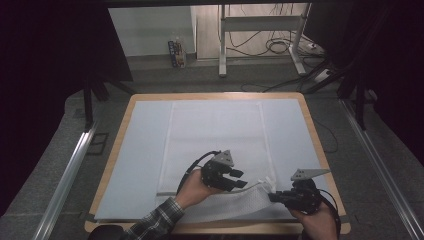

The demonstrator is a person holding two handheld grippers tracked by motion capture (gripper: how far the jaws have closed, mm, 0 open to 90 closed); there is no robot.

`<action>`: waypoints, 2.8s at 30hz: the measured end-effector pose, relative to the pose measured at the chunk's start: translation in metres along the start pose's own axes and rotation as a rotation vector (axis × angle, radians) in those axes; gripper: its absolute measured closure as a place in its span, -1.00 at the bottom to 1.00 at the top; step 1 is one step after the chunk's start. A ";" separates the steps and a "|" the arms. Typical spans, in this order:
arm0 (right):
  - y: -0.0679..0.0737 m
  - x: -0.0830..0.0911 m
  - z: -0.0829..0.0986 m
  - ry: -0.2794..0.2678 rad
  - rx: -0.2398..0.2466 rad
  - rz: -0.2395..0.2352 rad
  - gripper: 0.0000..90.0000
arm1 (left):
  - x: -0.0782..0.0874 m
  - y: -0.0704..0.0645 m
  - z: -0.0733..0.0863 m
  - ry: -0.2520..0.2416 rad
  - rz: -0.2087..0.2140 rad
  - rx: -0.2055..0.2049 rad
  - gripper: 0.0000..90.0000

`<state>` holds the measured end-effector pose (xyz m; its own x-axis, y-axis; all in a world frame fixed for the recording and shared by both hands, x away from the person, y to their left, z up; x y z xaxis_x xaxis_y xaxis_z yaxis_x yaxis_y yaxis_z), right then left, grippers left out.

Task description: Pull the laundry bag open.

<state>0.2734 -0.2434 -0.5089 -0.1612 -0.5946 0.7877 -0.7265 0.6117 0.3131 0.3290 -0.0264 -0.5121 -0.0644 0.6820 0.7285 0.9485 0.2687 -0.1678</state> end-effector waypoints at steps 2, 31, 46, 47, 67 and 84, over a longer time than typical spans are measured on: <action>0.000 0.000 0.000 -0.001 0.004 -0.002 0.88 | -0.007 0.001 -0.008 0.028 -0.018 -0.033 0.35; -0.001 0.003 -0.002 -0.016 0.013 0.004 0.87 | -0.053 -0.014 -0.028 0.127 -0.155 -0.295 0.34; -0.003 0.004 -0.002 -0.023 0.000 0.008 0.87 | -0.057 -0.022 -0.028 0.149 -0.192 -0.381 0.87; -0.003 0.005 -0.002 -0.024 -0.003 0.008 0.87 | -0.057 -0.022 -0.028 0.149 -0.195 -0.383 0.89; -0.025 0.023 -0.007 -0.092 -0.223 -0.093 -0.15 | -0.054 -0.027 -0.027 0.122 -0.268 -0.457 0.92; -0.036 0.006 -0.018 -0.052 -0.207 -0.074 0.87 | -0.050 -0.023 -0.028 0.088 -0.250 -0.414 0.93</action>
<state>0.3109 -0.2593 -0.5056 -0.1504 -0.6648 0.7317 -0.5861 0.6560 0.4755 0.3186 -0.0856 -0.5265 -0.2958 0.5661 0.7695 0.9523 0.1117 0.2839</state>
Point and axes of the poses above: each handheld gripper's, and its own axes: x roughly backward along the jaws, z roughly out of its underside, y roughly to its left, the point moved 4 cm from there along -x, roughly forward along the jaws, and after that the axes turned 10 degrees about y, right-handed, at the moved point
